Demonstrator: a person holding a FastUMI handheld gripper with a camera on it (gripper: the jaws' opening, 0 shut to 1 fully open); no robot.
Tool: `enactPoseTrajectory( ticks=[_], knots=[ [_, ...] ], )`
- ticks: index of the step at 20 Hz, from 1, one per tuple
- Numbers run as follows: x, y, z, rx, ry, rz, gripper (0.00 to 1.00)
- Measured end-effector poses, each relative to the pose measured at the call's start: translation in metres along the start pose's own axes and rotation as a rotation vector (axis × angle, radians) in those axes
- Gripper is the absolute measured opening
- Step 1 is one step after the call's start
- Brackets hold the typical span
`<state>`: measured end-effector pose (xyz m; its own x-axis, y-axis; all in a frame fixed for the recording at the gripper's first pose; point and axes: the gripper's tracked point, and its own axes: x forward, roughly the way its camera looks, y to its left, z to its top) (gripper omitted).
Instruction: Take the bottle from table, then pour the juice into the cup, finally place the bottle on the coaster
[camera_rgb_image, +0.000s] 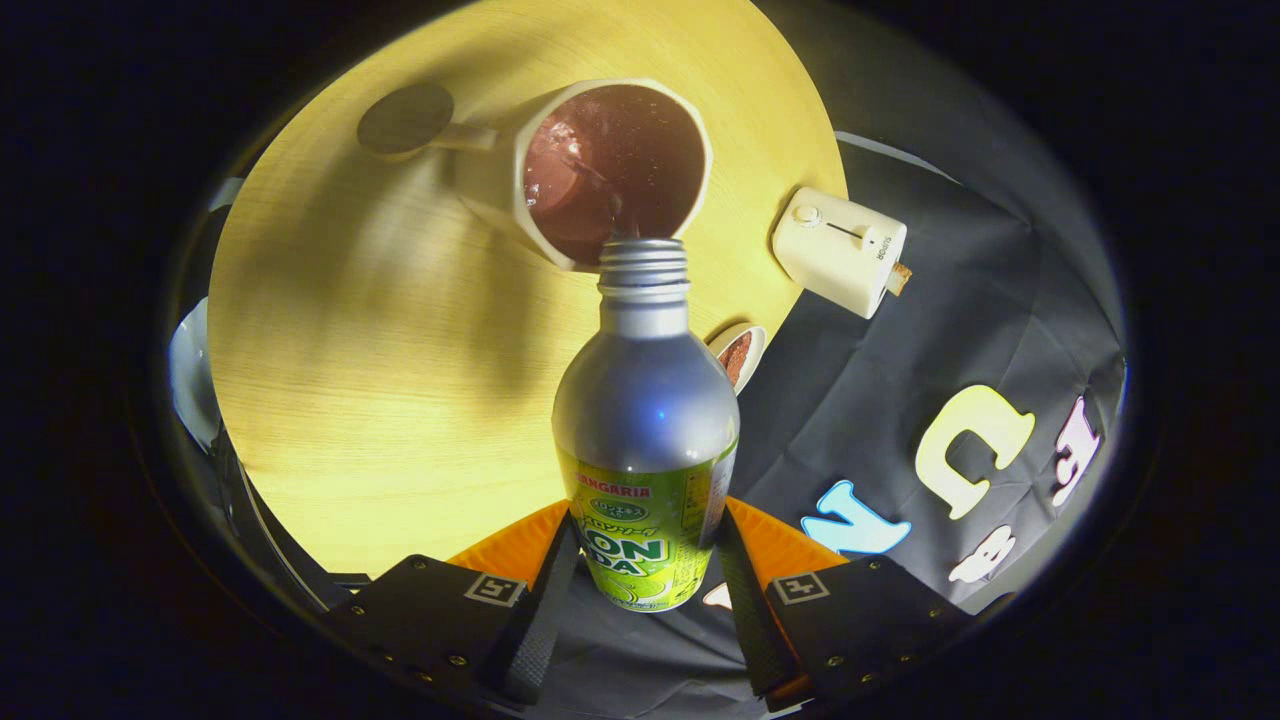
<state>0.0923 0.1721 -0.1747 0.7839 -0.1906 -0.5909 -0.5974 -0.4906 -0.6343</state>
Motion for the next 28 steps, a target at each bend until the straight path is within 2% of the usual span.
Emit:
enactPoseTrajectory(
  ticks=[14, 19, 28],
  knots=[
    [-0.01, -0.017, 0.0, -0.114, 0.014, -0.037, 0.74],
    [-0.013, -0.028, 0.001, -0.177, 0.014, -0.073, 0.74],
    [-0.014, -0.032, 0.001, -0.207, 0.014, -0.065, 0.74]
  ],
)
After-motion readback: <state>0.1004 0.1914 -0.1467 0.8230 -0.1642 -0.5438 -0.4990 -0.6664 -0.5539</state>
